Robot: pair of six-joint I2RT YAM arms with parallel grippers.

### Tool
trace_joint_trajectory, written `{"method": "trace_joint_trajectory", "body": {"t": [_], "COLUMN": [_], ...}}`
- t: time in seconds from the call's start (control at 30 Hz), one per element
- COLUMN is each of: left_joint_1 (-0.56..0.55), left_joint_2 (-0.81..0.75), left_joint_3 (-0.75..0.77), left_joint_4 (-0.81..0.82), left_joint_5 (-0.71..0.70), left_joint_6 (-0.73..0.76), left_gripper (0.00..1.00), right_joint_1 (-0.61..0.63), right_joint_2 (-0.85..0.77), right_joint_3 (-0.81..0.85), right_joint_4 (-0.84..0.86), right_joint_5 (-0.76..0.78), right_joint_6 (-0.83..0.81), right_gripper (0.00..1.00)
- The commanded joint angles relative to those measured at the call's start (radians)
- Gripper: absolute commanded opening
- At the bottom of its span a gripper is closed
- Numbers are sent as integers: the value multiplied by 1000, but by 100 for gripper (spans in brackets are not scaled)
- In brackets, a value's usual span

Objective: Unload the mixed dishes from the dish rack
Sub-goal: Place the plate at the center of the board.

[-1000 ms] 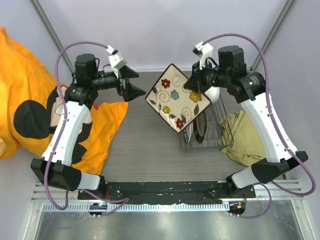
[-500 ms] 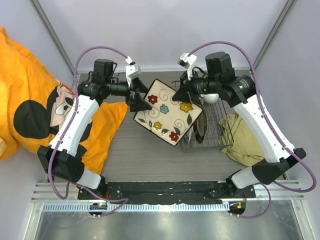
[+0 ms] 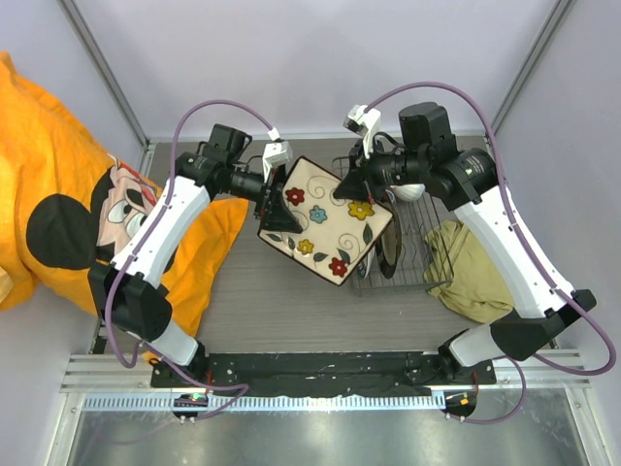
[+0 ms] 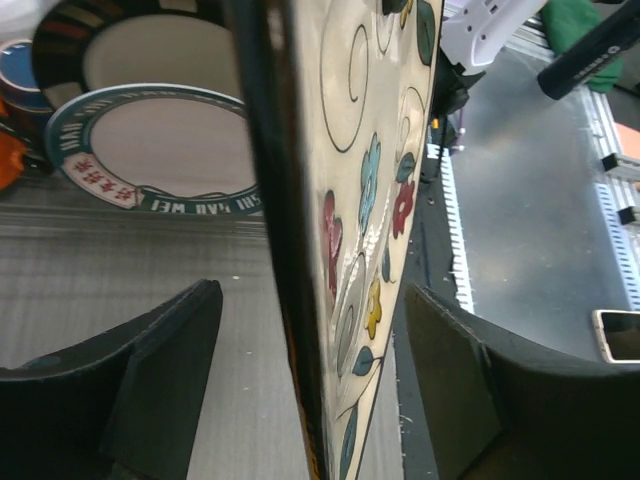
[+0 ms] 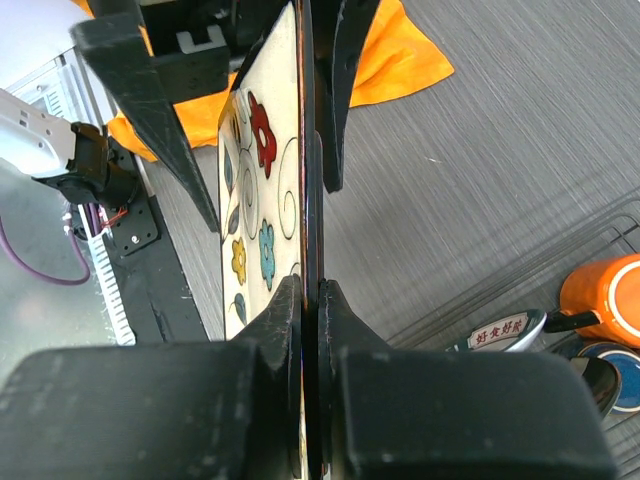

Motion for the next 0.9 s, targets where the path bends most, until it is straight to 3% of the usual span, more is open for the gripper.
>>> {"method": "trace_joint_trajectory", "body": {"t": [0.0, 0.33, 0.53, 0.73, 0.87], "left_joint_1": [-9, -9, -11, -14, -17], "left_joint_2": [1, -50, -50, -57, -62], "left_joint_3": [41, -21, -22, -47, -64], "left_joint_4": [-34, 140, 142, 177, 191], "left_joint_5": [67, 84, 82, 111, 134], "left_joint_6": [18, -121, -140, -184, -213], "left_gripper": [74, 58, 39, 6, 0], "right_joint_1": [10, 11, 10, 10, 11], "right_joint_2": [-80, -97, -101, -98, -94], "right_joint_3": [18, -13, -12, -13, -7], "right_joint_4": [154, 155, 154, 155, 155], "right_joint_5": [-77, -71, -62, -59, -55], "right_joint_6": [23, 9, 6, 6, 5], "right_gripper": [1, 1, 1, 1, 1]}}
